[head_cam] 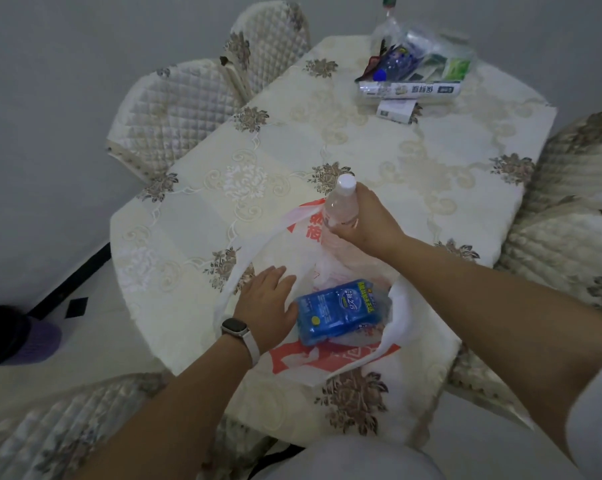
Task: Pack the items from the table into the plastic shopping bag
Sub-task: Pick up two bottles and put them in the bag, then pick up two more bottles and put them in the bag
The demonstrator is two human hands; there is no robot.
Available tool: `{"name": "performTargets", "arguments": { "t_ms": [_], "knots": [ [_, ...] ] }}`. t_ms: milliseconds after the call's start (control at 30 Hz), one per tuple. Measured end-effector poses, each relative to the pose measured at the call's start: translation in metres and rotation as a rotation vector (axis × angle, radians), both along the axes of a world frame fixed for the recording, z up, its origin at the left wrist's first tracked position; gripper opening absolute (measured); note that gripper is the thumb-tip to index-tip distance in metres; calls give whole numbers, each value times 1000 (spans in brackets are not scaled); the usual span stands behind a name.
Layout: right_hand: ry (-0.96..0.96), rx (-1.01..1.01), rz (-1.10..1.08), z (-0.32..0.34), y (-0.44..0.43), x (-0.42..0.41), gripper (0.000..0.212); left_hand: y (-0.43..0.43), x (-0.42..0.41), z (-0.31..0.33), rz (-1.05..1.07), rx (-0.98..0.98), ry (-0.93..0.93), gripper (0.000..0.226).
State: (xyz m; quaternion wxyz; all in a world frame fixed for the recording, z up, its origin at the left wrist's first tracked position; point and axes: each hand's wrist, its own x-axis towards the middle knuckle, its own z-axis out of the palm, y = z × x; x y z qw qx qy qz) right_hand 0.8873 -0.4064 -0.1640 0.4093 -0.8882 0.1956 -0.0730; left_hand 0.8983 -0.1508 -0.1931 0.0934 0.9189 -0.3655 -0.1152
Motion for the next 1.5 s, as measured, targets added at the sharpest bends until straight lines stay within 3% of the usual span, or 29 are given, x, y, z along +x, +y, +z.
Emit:
{"name": "performTargets", "arguments": {
  "t_ms": [100,233,433,567,933,1500],
  "knots": [
    [86,-113,35,13,0,-16,81,3,0,6,-57,-56,-9,51],
    [193,-339,56,35,13,-49,64,4,-4,15,-161,-147,-44,48],
    [226,-656,84,58,44,-116,52,-6,-14,21,-300,-287,-2,51],
    [197,-754,44,61,52,-159,49,-16,-37,29,-347,-353,-5,52],
    [141,-810,-33,82,35,-274,52,-61,-132,72,-475,-416,-129,50],
    [277,-729,-386,88,-98,-588,60,-261,-394,101,-886,-445,-237,46]
  ]
}}
